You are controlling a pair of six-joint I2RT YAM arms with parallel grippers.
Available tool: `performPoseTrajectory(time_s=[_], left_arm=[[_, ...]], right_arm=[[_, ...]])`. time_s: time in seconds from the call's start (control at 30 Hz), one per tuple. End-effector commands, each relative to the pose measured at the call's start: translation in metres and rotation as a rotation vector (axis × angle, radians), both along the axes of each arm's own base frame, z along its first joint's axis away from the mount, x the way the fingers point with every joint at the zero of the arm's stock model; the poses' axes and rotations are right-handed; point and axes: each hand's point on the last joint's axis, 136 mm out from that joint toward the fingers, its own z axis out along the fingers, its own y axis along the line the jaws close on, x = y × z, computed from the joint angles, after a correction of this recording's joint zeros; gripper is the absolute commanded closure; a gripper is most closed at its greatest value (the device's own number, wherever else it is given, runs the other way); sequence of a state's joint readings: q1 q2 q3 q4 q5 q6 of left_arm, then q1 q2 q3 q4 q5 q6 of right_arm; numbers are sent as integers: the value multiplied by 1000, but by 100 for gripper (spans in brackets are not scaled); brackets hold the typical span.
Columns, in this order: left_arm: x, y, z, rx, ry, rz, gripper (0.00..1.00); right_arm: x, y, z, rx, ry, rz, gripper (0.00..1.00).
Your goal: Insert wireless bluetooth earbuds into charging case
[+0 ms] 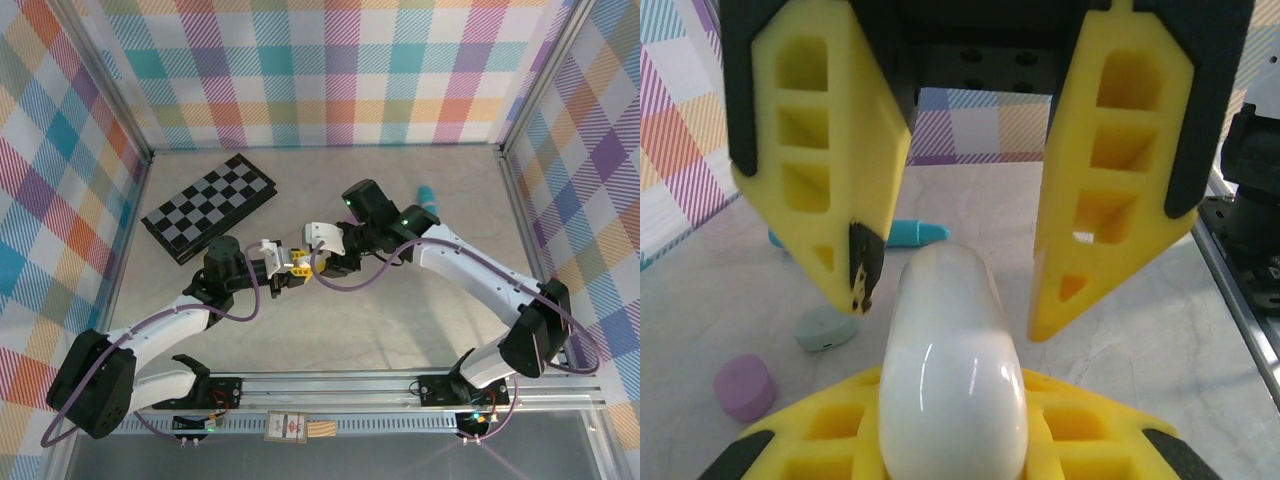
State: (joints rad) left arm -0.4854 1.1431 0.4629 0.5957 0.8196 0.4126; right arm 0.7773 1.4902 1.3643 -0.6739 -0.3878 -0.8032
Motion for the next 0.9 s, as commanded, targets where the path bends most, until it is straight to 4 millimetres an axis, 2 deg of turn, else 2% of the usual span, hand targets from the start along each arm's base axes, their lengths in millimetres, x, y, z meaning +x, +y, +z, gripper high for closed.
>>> performPoseTrajectory(time_s=[0.0, 0.23, 0.33, 0.4, 0.5, 0.63, 0.7, 0.8, 0.87], left_arm=[[-2, 0, 21, -26, -60, -25, 94], [1, -1, 18, -19, -49, -22, 93], [2, -1, 16, -15, -43, -18, 86], [6, 0, 17, -20, -37, 2, 65], [15, 3, 17, -14, -3, 67, 47], [20, 7, 12, 2, 6, 124, 36], [22, 9, 7, 12, 13, 149, 27], [26, 10, 0, 25, 23, 187, 11], [28, 9, -3, 31, 32, 201, 6]], right_arm=[[-6, 7, 4, 27, 16, 57, 57], [-3, 2, 2, 19, 0, 18, 74], [0, -2, 7, 46, -7, -16, 82], [2, -5, 8, 68, -2, -46, 86], [15, -10, 10, 101, -4, -146, 88], [53, -27, 12, 200, 57, -443, 89], [70, -42, 12, 289, 135, -597, 87], [82, -59, -1, 406, 356, -781, 88], [87, -64, -14, 461, 481, -881, 92]])
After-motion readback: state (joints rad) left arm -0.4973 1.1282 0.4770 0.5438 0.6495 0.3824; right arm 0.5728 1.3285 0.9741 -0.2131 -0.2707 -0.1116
